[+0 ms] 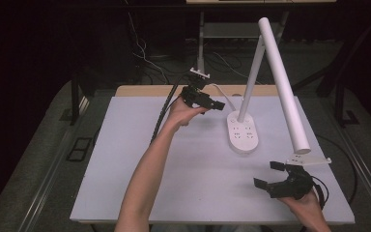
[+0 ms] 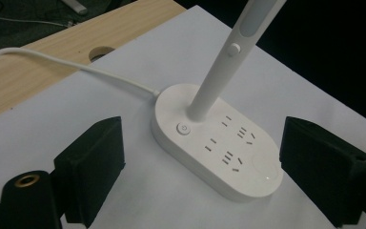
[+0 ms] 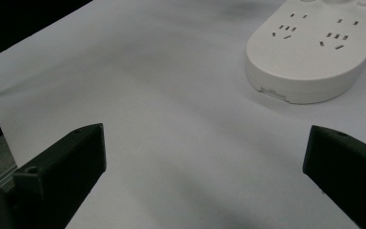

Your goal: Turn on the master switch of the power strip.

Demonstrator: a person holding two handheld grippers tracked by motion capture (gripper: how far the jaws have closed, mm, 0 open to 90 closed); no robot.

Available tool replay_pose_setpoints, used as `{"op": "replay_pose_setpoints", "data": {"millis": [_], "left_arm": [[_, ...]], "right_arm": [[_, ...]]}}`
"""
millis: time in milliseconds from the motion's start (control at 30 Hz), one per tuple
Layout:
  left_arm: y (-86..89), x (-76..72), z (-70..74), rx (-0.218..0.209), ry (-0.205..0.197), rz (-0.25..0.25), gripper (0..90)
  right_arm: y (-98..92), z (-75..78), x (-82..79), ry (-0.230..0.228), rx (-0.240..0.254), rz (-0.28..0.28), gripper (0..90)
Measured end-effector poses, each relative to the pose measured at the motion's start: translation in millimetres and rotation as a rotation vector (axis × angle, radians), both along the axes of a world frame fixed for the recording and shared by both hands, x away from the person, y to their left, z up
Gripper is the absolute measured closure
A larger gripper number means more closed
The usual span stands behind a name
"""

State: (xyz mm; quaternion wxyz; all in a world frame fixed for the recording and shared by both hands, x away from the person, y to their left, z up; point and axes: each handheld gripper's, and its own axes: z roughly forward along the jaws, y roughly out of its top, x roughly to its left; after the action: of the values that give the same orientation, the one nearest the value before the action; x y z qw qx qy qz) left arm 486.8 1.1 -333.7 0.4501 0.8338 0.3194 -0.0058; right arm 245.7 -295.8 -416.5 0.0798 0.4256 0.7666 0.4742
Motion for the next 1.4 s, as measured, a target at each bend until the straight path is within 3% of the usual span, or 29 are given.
{"op": "replay_pose_setpoints", "data": {"millis": [367, 700, 1067, 1400], "left_arm": [[-8.4, 8.8, -13.5, -0.047, 0.030, 0.044, 23.6], [-20.2, 9.8, -22.4, -0.110, 0.052, 0.123, 44.8], [-32.1, 11.4, -35.1, -0.099, 0.078, 0.115, 70.3], [-41.6, 12.1, -46.8, -0.086, 0.112, 0.099, 87.9]], "right_arm": [[0.2, 0.0, -0.2, 0.005, -0.007, 0.004, 0.2], [0.4, -0.4, 0.2, 0.005, -0.009, 0.009, 0.2], [0.9, -0.7, 0.5, 0.002, -0.012, 0.013, 0.2], [1.2, -0.9, 0.7, 0.001, -0.017, 0.018, 0.2]]}}
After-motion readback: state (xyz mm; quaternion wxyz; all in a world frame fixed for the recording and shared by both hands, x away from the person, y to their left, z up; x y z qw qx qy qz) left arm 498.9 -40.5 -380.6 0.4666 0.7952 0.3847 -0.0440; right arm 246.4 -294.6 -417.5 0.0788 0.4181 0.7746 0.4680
